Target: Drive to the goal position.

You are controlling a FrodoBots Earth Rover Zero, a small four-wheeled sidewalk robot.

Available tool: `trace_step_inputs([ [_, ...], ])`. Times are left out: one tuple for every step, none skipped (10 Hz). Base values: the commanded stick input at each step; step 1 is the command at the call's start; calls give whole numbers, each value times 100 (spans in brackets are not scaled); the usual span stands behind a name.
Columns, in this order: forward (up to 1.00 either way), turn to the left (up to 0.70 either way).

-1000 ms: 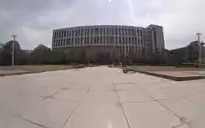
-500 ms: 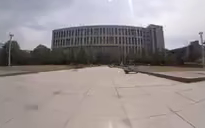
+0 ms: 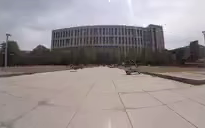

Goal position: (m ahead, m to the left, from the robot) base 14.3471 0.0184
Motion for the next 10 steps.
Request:
trace_step_inputs([
  [100, 0],
  [100, 0],
  [100, 0],
  [100, 0],
  [100, 0],
  [100, 0],
  [100, 0],
  [100, 0],
  [100, 0],
  [100, 0],
])
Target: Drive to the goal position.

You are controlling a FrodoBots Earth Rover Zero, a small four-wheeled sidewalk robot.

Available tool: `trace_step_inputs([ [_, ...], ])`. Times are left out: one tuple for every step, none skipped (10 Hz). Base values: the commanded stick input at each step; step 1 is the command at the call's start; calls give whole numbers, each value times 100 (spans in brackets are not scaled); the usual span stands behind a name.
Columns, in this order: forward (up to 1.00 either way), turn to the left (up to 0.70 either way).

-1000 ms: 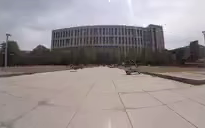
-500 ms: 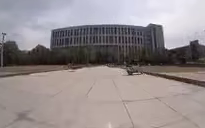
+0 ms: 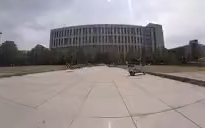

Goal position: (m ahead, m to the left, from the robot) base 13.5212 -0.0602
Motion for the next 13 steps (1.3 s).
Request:
trace_step_inputs([
  [100, 0],
  [100, 0],
  [100, 0],
  [100, 0],
  [100, 0],
  [100, 0],
  [100, 0],
  [100, 0],
  [100, 0],
  [100, 0],
  [100, 0],
  [100, 0],
  [100, 0],
])
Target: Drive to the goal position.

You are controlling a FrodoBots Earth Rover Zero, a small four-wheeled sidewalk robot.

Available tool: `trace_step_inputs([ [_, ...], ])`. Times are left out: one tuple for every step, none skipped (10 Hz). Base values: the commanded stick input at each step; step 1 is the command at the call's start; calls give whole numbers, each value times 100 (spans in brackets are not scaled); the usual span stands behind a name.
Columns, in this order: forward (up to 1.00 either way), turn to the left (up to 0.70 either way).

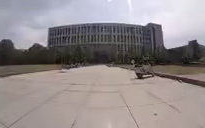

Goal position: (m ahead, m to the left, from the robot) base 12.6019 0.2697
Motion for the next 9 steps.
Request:
trace_step_inputs([
  [100, 0],
  [100, 0],
  [100, 0],
  [100, 0],
  [100, 10],
  [100, 18],
  [100, 0],
  [100, 0],
  [100, 0],
])
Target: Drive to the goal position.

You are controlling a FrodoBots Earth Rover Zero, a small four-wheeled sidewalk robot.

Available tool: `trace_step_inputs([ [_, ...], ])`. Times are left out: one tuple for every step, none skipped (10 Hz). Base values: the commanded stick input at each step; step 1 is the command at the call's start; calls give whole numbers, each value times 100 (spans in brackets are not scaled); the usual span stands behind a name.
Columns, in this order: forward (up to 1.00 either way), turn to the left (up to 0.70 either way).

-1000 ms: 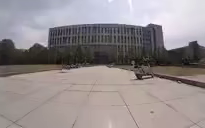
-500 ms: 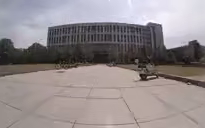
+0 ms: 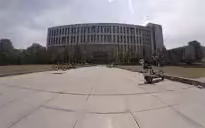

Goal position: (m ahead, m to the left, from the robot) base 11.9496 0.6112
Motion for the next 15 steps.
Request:
trace_step_inputs([
  [100, 0],
  [100, 0],
  [100, 0],
  [100, 0],
  [100, 0],
  [100, 0],
  [100, 0],
  [100, 0],
  [100, 0],
  [100, 0],
  [100, 0],
  [100, 0],
  [100, 1],
  [100, 11],
  [100, 14],
])
